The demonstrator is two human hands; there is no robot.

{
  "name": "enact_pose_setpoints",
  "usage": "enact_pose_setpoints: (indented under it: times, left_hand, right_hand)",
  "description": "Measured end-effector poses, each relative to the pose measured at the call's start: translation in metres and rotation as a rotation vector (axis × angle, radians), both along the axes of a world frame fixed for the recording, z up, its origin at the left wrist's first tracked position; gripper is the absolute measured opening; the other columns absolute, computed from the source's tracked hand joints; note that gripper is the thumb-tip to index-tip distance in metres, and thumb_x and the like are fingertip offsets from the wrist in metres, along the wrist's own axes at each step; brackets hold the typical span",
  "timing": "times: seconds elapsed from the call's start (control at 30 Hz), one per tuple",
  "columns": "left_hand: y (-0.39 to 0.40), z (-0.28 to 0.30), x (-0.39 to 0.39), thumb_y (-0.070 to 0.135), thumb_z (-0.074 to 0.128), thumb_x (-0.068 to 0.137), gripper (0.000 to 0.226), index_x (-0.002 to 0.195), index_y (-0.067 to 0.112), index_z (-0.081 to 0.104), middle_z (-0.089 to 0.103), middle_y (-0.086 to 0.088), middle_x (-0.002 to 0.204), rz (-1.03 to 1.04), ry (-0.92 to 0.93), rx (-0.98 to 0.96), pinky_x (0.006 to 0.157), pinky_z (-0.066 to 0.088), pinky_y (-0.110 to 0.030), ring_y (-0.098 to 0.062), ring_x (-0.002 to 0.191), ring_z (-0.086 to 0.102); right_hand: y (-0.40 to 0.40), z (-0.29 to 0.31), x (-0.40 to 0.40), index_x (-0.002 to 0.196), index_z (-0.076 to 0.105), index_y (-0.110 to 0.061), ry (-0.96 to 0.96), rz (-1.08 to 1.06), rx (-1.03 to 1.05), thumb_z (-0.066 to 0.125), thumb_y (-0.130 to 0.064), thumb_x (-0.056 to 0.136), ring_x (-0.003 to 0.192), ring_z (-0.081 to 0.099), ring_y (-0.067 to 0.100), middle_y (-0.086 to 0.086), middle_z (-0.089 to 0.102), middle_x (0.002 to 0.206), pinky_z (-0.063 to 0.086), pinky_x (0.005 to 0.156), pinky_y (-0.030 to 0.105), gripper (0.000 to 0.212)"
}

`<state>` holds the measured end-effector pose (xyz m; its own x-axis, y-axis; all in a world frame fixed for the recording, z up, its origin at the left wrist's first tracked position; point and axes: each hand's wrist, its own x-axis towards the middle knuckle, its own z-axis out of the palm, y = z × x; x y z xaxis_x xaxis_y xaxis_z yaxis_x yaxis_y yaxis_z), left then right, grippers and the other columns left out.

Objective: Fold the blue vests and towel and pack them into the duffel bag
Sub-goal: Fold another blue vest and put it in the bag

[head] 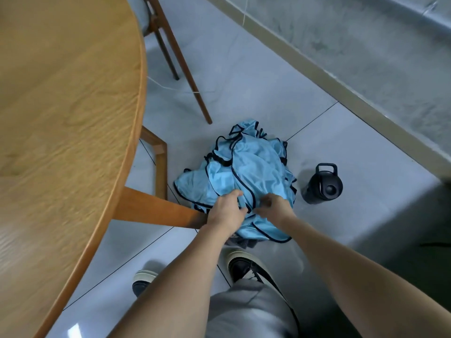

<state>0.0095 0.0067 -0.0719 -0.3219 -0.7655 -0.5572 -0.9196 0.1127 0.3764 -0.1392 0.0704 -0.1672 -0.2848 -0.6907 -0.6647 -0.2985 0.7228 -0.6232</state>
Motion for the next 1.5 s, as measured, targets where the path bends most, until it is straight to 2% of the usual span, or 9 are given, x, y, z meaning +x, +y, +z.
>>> enact_pose_setpoints:
  times: [0.13,0.27,0.43,0.67,0.97,1.17,1.27,1.4,1.5]
  left_hand:
    - [0.005,0.009,0.003,0.029,0.063,0.097,0.049,0.144,0.030,0.049,0.064,-0.003,0.120,0.001,0.029,0.015,0.092,0.054,-0.043,-0.023,0.105,0.063]
    - [0.009,0.019,0.011,0.029,0.062,0.097,0.049,0.144,0.031,0.047,0.063,-0.003,0.122,-0.006,0.044,0.016,0.093,0.053,-0.043,-0.024,0.109,0.062]
    - [0.014,0.041,0.022,0.028,0.061,0.099,0.050,0.146,0.030,0.045,0.062,-0.003,0.126,0.010,0.057,-0.019,0.094,0.053,-0.044,-0.025,0.111,0.061]
    - [0.024,0.106,0.003,0.026,0.062,0.098,0.048,0.143,0.035,0.048,0.054,-0.001,0.138,-0.059,0.189,-0.172,0.096,0.051,-0.043,-0.024,0.118,0.058]
    - [0.037,0.224,-0.025,0.032,0.072,0.090,0.048,0.135,0.036,0.057,0.056,0.006,0.132,-0.059,0.443,-0.374,0.092,0.050,-0.037,-0.019,0.116,0.058]
    - [0.044,0.330,-0.025,0.030,0.073,0.091,0.005,0.090,0.027,0.069,0.071,-0.003,0.086,-0.029,0.652,-0.380,0.057,0.051,-0.027,-0.020,0.061,0.067]
    - [0.045,0.391,-0.022,0.012,0.066,0.095,0.007,0.089,0.014,0.067,0.070,-0.007,0.088,-0.018,0.720,-0.385,0.048,0.051,-0.022,-0.013,0.057,0.071]
    - [0.045,0.469,-0.017,0.008,0.067,0.089,0.009,0.085,0.015,0.071,0.075,-0.006,0.081,-0.040,0.756,-0.563,0.073,0.063,-0.039,-0.016,0.072,0.075]
    - [0.050,0.528,-0.011,0.014,0.071,0.087,0.018,0.076,0.029,0.069,0.075,0.006,0.079,-0.066,0.759,-0.706,0.082,0.060,-0.031,-0.010,0.080,0.072]
  right_hand:
    - [-0.005,0.003,0.008,0.086,0.071,-0.016,0.051,0.021,-0.040,0.071,-0.018,0.087,0.077,0.059,0.019,0.002,0.068,0.081,0.046,0.069,0.028,0.002]
    - [-0.006,0.010,0.009,0.087,0.067,0.001,0.041,-0.031,-0.087,0.065,-0.012,0.090,0.063,0.046,0.017,0.005,0.055,0.070,0.036,0.056,0.027,0.013]
    - [0.014,0.052,0.008,0.093,0.058,-0.004,-0.055,-0.062,-0.190,0.055,-0.015,0.101,0.063,0.073,0.015,0.012,0.063,0.093,0.042,0.049,0.023,0.014]
    - [0.033,0.163,-0.024,0.087,0.062,-0.020,0.026,0.118,-0.372,0.063,-0.019,0.096,0.081,0.072,0.014,0.001,0.072,0.081,0.055,0.073,0.040,0.008]
    - [0.042,0.334,-0.045,0.088,0.071,-0.036,0.231,0.270,-0.646,0.070,-0.027,0.093,0.065,0.055,0.007,-0.002,0.071,0.080,0.045,0.069,0.026,0.011]
    - [0.052,0.456,-0.045,0.094,0.078,-0.024,0.356,0.312,-0.837,0.075,-0.025,0.090,0.073,0.061,0.003,-0.009,0.074,0.084,0.043,0.068,0.012,0.005]
    - [0.060,0.509,-0.044,0.088,0.076,-0.021,0.460,0.275,-0.909,0.078,-0.024,0.086,0.066,0.057,-0.002,-0.012,0.067,0.072,0.040,0.063,0.012,0.004]
    - [0.070,0.561,-0.043,0.081,0.073,-0.014,0.538,0.144,-0.940,0.081,-0.021,0.082,0.054,0.048,-0.003,-0.009,0.054,0.063,0.037,0.057,0.012,0.011]
    - [0.076,0.588,-0.040,0.084,0.076,-0.017,0.508,0.041,-0.990,0.080,-0.023,0.083,0.060,0.051,0.000,-0.008,0.062,0.069,0.038,0.055,0.009,0.007]
